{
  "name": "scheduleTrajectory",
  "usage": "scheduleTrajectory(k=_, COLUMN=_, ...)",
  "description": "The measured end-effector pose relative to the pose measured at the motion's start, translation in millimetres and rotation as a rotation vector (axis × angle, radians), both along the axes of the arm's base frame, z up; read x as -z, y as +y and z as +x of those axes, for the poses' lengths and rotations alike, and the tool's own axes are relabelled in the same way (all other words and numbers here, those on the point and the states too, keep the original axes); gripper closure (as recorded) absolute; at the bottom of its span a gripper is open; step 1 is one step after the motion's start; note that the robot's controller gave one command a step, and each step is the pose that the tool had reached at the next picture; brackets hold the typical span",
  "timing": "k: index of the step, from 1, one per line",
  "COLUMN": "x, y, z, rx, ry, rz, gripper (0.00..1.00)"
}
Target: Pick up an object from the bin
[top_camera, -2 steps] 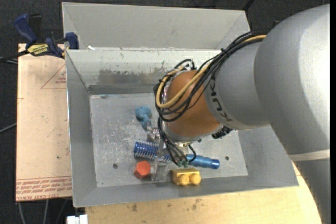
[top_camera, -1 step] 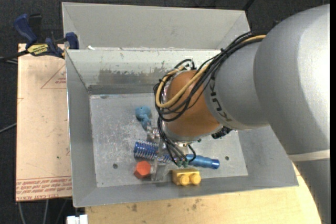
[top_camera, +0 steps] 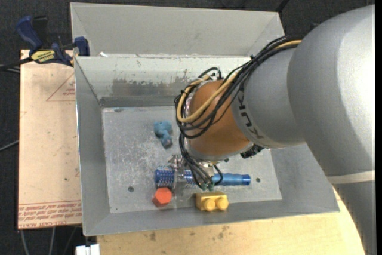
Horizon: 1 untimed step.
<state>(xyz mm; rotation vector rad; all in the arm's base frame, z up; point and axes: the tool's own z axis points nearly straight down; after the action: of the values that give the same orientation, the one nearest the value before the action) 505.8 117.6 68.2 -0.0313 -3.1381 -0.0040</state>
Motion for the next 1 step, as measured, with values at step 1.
scheduleTrajectory(k=1, x=-80.3, y=0.7, z=2.2, rx=0.0, ry=-0.011, rz=0.0, gripper=1.0)
